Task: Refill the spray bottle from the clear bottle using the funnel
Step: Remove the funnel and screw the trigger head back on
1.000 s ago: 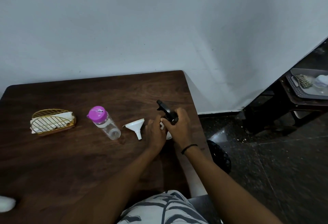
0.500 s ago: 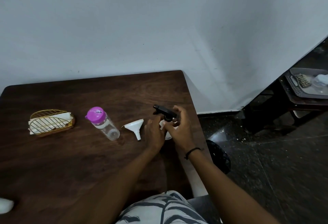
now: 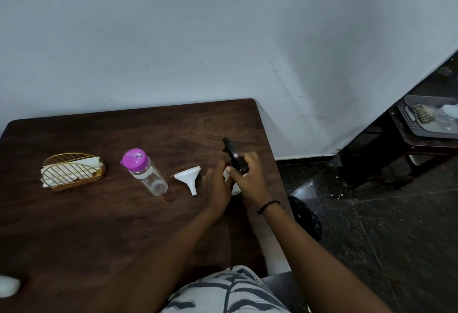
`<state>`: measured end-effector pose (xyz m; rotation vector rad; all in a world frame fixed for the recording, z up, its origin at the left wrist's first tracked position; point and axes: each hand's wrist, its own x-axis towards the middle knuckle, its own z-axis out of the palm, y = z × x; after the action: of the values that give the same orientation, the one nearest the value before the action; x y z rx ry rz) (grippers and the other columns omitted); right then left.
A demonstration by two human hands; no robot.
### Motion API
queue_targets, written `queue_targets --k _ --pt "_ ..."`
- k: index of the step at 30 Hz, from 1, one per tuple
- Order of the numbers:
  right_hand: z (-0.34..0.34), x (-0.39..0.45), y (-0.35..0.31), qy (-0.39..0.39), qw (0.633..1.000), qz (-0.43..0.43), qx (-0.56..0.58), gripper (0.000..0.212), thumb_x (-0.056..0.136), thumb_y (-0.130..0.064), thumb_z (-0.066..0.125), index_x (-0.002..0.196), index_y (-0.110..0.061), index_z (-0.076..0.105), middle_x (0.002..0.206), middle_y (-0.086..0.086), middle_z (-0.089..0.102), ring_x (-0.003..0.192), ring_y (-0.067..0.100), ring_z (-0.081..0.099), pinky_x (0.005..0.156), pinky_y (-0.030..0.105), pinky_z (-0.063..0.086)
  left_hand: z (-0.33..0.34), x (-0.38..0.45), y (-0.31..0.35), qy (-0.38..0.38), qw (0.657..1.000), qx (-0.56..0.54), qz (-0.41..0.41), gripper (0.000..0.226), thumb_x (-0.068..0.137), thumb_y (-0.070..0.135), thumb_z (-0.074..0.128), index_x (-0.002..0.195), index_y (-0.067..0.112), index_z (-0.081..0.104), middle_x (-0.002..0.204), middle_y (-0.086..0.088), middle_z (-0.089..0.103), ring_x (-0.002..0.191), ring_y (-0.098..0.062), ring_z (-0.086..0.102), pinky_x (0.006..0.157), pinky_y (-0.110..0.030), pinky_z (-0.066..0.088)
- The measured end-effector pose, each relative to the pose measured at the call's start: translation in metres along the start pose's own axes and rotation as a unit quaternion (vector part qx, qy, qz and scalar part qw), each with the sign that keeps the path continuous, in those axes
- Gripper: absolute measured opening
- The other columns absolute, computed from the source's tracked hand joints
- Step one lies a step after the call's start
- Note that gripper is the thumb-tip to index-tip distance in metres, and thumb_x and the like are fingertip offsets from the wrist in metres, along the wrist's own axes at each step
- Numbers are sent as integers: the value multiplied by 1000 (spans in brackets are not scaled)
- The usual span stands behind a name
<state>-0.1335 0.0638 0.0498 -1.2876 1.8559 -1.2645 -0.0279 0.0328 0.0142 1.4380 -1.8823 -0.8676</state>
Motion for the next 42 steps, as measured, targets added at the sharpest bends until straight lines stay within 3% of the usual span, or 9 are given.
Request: queue_targets --k 2,5,11,18,24,30,34,38,42 --pt "-4 -1 3 -22 1000 -13 -7 27 84 -13 74 109 -11 63 108 4 52 100 16 56 86 24 49 -1 0 0 5 1000 1 10 37 88 48 39 97 16 55 84 -7 60 80 -26 57 72 -47 49" --pt "-7 -1 4 -10 1000 -6 -9 27 81 -14 79 104 -13 66 103 0 56 95 11 57 80 18 46 3 2 -3 11 1000 29 2 35 86 49 39 92 17 52 82 -7 60 78 -27 57 70 -48 50" --pt "6 -8 0 73 997 25 17 39 72 -20 87 83 -20 50 82 -9 52 74 0 49 66 8 41 1 -6 8 20 1000 15 0 6 86 7 60 87 7 54 81 -10 60 77 -29 59 68 -48 48" --pt "-6 -16 4 7 999 -19 24 55 86 -5 70 137 -15 52 132 -1 56 119 8 52 99 17 44 2 -2 -6 10 1000 5 14 42 87 51 40 95 12 55 88 -9 63 82 -29 59 72 -49 49" --pt "2 -13 -4 38 998 27 50 43 81 -15 76 101 -44 52 107 -10 62 103 16 60 84 29 52 2 -2 -1 24 1000 0 13 32 87 45 43 87 14 51 79 -8 59 74 -28 56 67 -50 49" --pt "-8 -3 -5 -43 994 58 85 35 83 -9 76 112 -22 61 110 -7 64 104 6 59 84 14 45 -1 1 1 -34 999 -17 -13 35 83 50 47 87 16 46 84 -4 59 79 -23 56 70 -47 50" --pt "-19 6 0 -105 993 39 41 27 84 -10 77 109 -11 68 109 2 58 100 10 57 86 13 44 0 10 -9 -131 991 9 -29 38 84 48 47 115 29 57 106 -1 62 99 -18 56 85 -46 52" --pt "-14 5 0 -66 997 30 36 28 79 -9 80 103 -16 69 108 7 56 96 13 58 82 10 46 -3 14 -14 -130 991 15 -12 27 86 44 47 95 24 62 95 -1 65 91 -18 60 78 -47 52" --pt "2 -5 0 36 998 30 38 34 74 -7 84 106 -8 71 105 2 58 92 8 58 79 14 50 -2 4 2 -77 996 14 -36 11 90 10 58 85 1 62 89 -21 62 85 -36 60 75 -45 48"
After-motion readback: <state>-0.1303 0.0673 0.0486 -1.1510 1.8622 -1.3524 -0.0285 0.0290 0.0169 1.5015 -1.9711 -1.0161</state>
